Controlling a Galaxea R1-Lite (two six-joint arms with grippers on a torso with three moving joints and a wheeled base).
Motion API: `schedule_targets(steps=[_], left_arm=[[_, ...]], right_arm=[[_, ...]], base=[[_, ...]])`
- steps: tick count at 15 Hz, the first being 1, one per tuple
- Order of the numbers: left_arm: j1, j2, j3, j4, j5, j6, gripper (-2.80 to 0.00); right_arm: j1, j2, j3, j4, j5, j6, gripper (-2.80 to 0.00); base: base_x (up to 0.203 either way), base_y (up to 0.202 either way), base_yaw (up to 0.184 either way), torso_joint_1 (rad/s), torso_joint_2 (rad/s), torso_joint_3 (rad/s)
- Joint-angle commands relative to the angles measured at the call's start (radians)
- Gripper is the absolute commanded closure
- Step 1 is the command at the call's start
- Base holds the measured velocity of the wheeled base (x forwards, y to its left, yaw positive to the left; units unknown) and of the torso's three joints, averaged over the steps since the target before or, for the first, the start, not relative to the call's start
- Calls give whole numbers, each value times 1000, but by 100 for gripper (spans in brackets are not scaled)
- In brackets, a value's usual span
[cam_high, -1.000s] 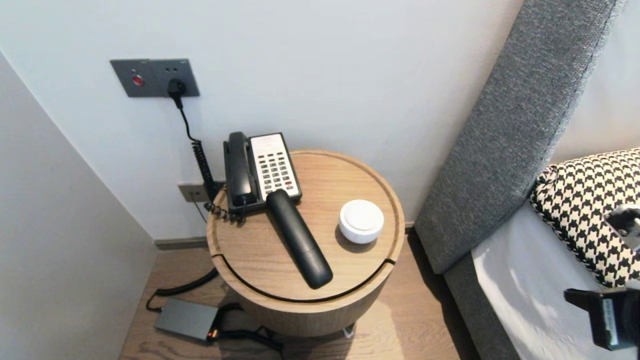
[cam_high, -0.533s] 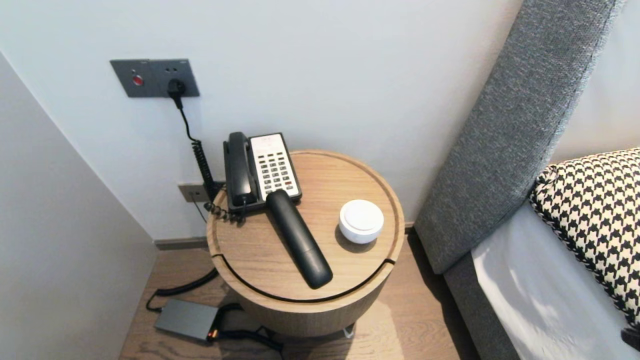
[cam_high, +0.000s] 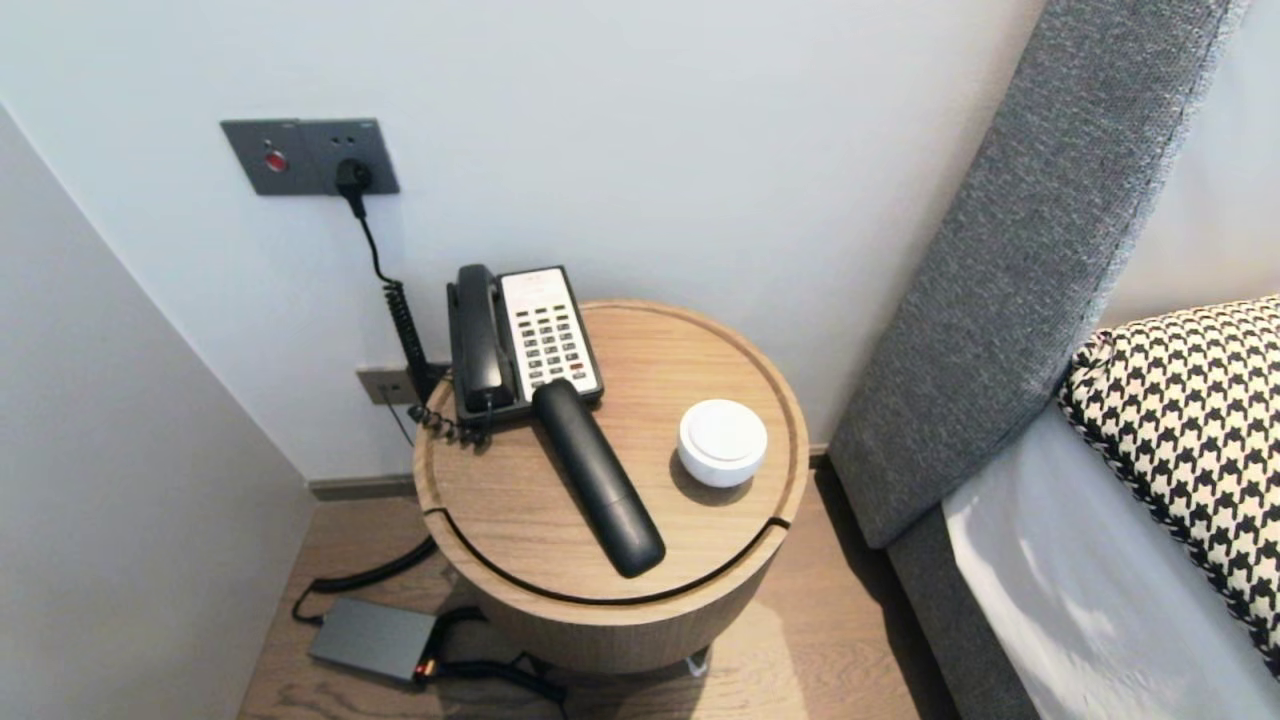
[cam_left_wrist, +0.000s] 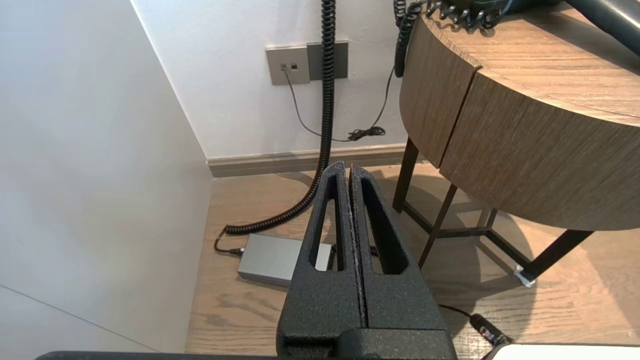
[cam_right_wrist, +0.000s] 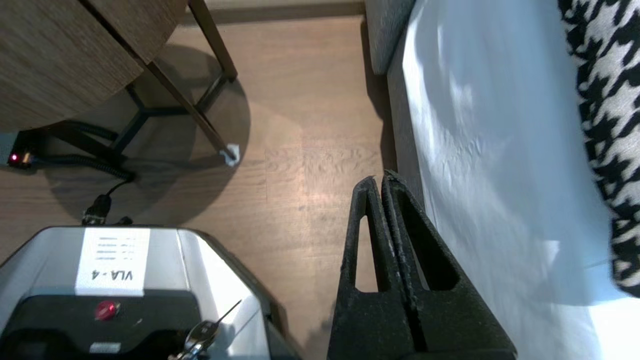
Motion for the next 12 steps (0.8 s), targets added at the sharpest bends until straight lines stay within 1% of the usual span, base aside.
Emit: schedule_targets(steps=[1,3,7,8,9,12], left_arm=[[0,0,12,-1,0,0,0],[0,0,12,-1,0,0,0],[0,0,12,-1,0,0,0],[1,0,12,-1,0,0,0],[0,0,12,-1,0,0,0],[0,0,12,-1,0,0,0]], right_arm=[[3,-135,80,-23,5,-7,0],[3,-195,135,-100,-3,-20,0],[12,-289,150,-108,-14,-20,0],[12,-296,175,-116,-19,-15,0],[12,-304,185,-158,-22,-12,0],[13,-310,188,-162,-23,18,0]], base=[[0,0,0,0,0,0],[0,0,0,0,0,0],[0,0,0,0,0,0],[0,0,0,0,0,0],[0,0,0,0,0,0],[0,0,0,0,0,0]])
